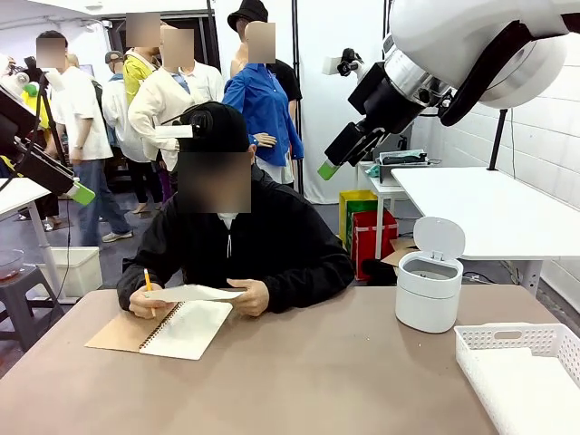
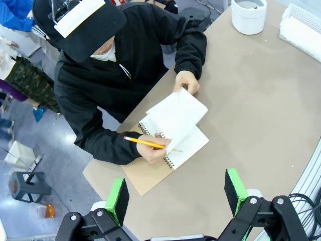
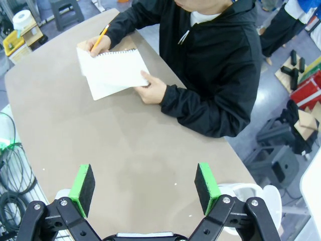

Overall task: Sort the paper based on its condition.
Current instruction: If a person hands you a paper, place it in the Organizing basket , and if it's crumpled, put it in the Trash can.

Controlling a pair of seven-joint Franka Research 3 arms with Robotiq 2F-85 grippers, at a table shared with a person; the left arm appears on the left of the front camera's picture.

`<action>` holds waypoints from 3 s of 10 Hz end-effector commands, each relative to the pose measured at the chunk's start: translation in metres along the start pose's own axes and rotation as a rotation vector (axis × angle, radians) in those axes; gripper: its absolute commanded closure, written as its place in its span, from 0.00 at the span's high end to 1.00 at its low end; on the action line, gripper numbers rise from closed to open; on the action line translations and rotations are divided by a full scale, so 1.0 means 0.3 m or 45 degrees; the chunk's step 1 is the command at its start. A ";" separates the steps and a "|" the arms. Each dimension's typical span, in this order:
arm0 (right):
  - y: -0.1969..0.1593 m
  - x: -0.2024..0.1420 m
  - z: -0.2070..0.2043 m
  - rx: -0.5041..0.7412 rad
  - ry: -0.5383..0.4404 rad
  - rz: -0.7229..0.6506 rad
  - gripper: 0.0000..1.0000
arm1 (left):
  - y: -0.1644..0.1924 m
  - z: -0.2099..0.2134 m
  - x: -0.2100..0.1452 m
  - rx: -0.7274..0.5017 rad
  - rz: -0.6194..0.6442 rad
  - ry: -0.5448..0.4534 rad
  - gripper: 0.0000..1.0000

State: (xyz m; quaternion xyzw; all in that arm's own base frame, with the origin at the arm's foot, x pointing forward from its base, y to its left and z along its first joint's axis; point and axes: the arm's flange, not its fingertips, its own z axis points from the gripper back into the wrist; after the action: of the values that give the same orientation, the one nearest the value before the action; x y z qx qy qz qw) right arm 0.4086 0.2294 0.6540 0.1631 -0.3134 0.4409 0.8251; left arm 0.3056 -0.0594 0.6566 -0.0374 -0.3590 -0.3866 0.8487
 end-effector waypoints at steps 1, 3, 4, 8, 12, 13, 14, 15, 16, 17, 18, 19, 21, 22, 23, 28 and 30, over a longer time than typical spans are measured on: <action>0.001 0.003 0.000 -0.017 0.000 -0.005 1.00 | 0.000 0.001 0.000 -0.001 0.000 -0.001 1.00; 0.001 0.003 0.000 -0.017 0.000 -0.005 1.00 | 0.000 0.001 0.000 -0.001 0.000 -0.001 1.00; 0.001 0.003 0.000 -0.017 0.000 -0.005 1.00 | 0.000 0.001 0.000 -0.001 0.000 -0.001 1.00; 0.001 0.003 0.000 -0.017 0.000 -0.005 1.00 | 0.000 0.001 0.000 -0.001 0.000 -0.001 1.00; 0.001 0.003 0.000 -0.017 0.000 -0.005 1.00 | 0.000 0.001 0.000 -0.001 0.000 -0.001 1.00; 0.001 0.003 0.000 -0.017 0.000 -0.005 1.00 | 0.000 0.001 0.000 -0.001 0.000 -0.001 1.00; 0.001 0.003 0.000 -0.017 0.000 -0.005 1.00 | 0.000 0.001 0.000 -0.001 0.000 -0.001 1.00; 0.001 0.003 0.000 -0.017 0.000 -0.005 1.00 | 0.000 0.001 0.000 -0.001 0.000 -0.001 1.00; 0.001 0.003 0.000 -0.017 0.000 -0.005 1.00 | 0.000 0.001 0.000 -0.001 0.000 -0.001 1.00; 0.001 0.003 0.000 -0.017 0.000 -0.005 1.00 | 0.000 0.001 0.000 -0.001 0.000 -0.001 1.00; 0.001 0.003 0.000 -0.017 0.000 -0.005 1.00 | 0.000 0.001 0.000 -0.001 0.000 -0.001 1.00; 0.000 0.000 0.000 0.000 0.000 0.000 1.00 | 0.000 0.001 0.000 -0.001 0.000 -0.001 1.00; -0.026 0.020 -0.041 0.101 0.096 -0.209 1.00 | 0.000 0.001 0.000 -0.001 0.000 -0.001 1.00; -0.055 0.028 -0.086 0.131 0.153 -0.324 1.00 | 0.000 0.001 0.000 -0.001 0.000 -0.001 1.00; -0.082 0.031 -0.105 0.149 0.207 -0.411 1.00 | 0.000 0.001 0.000 -0.001 0.000 -0.001 1.00; -0.251 -0.059 -0.329 0.565 0.482 -1.026 1.00 | 0.000 0.001 0.000 -0.001 0.000 -0.001 1.00; -0.280 -0.113 -0.413 0.605 0.541 -1.170 1.00 | 0.000 0.001 0.000 -0.001 0.000 -0.001 1.00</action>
State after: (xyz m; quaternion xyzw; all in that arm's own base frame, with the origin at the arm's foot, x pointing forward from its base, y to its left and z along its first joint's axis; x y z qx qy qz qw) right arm 0.5051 0.2227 0.5353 0.3614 0.0585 0.1491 0.9185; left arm 0.3055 -0.0593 0.6567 -0.0375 -0.3592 -0.3864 0.8487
